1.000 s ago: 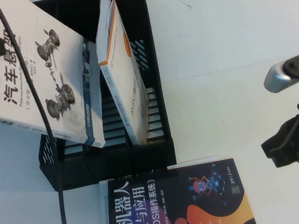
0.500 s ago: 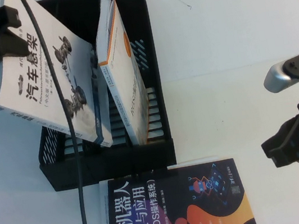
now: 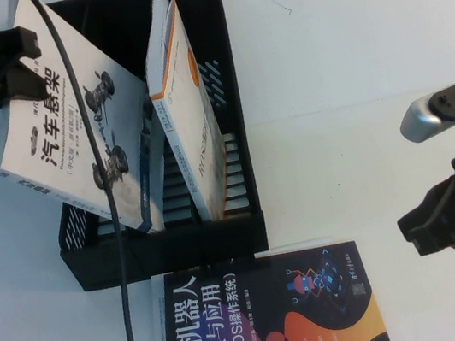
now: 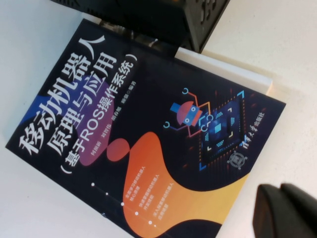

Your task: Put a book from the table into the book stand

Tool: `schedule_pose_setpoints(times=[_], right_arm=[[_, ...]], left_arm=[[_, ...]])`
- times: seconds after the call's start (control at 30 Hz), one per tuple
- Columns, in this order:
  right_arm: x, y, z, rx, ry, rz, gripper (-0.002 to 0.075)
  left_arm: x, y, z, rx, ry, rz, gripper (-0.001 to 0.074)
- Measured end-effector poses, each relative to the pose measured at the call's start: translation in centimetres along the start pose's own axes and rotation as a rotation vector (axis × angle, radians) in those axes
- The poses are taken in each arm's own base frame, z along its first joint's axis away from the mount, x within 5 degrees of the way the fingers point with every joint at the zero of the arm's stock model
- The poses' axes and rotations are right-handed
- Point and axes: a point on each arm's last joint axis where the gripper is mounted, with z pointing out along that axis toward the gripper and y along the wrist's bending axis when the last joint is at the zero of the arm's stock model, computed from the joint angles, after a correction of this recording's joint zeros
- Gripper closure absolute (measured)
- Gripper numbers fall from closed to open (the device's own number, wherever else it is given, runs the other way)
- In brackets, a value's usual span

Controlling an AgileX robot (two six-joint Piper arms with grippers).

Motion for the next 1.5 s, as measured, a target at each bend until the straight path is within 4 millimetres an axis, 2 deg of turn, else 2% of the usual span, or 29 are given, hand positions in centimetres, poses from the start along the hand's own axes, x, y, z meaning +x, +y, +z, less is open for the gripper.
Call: schedule_pose_setpoints(times=[0.4,0.67,0.73,0.93,1.1,1.2,1.27,1.33,1.4,1.5], right_arm=[[0.0,0.0,0.0,-0.001,0.0,0.001,0.0722],[0.0,0.0,0.0,-0.001,0.0,0.001,0.0722],[0.0,0.0,0.0,-0.001,0.0,0.001,0.0722],[0.0,0.0,0.0,-0.001,0.0,0.001,0.0723],[0.0,0.0,0.0,-0.001,0.0,0.001,0.0722],[0.0,-0.1,0.0,0.008,0.003,-0.011,0.0723],[0.1,-0.4,-0.2,0.045,0.009,-0.06,0.0722],[0.2,-0.7,-0.8,0.096,0.002,-0.106,0.0723],[0.2,-1.0,-2.2,0.169,-0.023,-0.146,0.0723],[0.4,-1.4,-5.1,0.303,-0.09,-0.187,0.0722]], left_arm=[[-0.3,-0.9,0.7,0.005,-0.045,0.027,0.0618],[-0.2,-1.5,3.3,0.003,-0.027,0.06,0.0615],[-0.1,-1.5,4.0,0.0,-0.016,0.061,0.0587],[-0.9,-1.5,4.0,0.003,-0.094,0.06,0.0398],[-1.2,-1.6,3.9,0.007,-0.118,0.059,0.0364],[-1.2,-1.7,3.6,0.008,-0.122,0.07,0.0404],[-1.1,-1.8,3.1,0.007,-0.124,0.097,0.0484],[-1.1,-2.1,2.1,-0.001,-0.14,0.133,0.0596],[-1.1,-2.4,0.4,-0.019,-0.173,0.174,0.0677],[-1.0,-3.0,-2.9,-0.049,-0.241,0.229,0.0718]])
